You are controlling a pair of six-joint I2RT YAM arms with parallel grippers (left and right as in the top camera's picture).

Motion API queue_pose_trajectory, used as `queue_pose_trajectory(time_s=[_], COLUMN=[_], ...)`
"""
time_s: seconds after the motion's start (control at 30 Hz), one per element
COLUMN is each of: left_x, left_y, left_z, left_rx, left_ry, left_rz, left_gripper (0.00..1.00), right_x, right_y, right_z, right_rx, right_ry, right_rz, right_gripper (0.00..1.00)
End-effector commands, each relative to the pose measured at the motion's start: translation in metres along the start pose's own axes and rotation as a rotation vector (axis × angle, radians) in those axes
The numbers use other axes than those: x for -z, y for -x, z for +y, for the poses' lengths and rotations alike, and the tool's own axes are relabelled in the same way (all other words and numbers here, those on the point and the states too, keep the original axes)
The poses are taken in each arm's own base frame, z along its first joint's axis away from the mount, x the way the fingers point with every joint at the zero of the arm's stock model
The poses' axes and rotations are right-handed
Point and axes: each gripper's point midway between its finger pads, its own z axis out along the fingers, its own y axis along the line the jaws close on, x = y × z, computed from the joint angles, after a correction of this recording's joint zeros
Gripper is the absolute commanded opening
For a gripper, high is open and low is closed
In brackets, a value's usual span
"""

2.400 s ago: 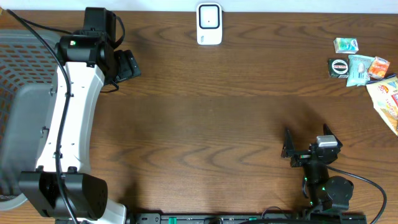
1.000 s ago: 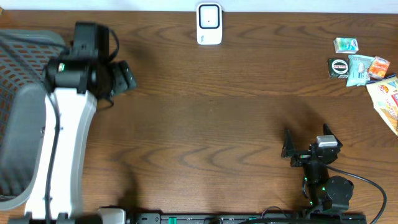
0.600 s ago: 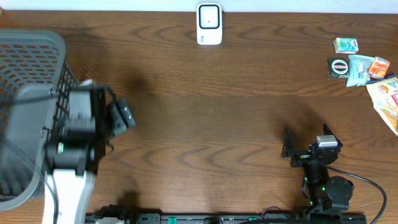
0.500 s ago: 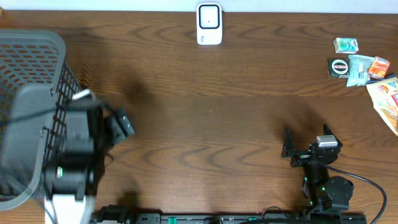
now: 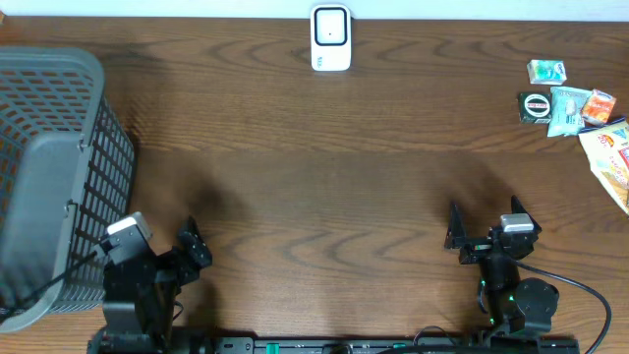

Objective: Scan the item barcode

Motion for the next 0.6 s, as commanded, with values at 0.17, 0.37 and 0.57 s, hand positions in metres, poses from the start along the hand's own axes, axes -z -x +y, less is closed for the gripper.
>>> queue_pose_trajectory(time_s=[0.17, 0.37, 0.57], left_x=[-0.007, -0.013, -0.017], left_y=[0.003, 0.001, 0.008], left_z=[-0.025, -0.026, -0.029], left_rx=[-0.157, -0.167, -0.153], left_ry=[-0.164, -0.192, -0.225], left_rz=[-0.109, -0.175, -0.274], left_gripper=[0.98, 0.98, 0.98], right_x=[0.0, 0.0, 0.0], right_y=[0.0, 0.0, 0.0], right_z=[-0.002, -0.002, -0.002], right_rx=[-0.015, -0.015, -0.015], right_ry=[-0.009, -0.009, -0.009], right_rz=[-0.001, -0.001, -0.001], right_gripper=[0.99, 0.99, 0.99])
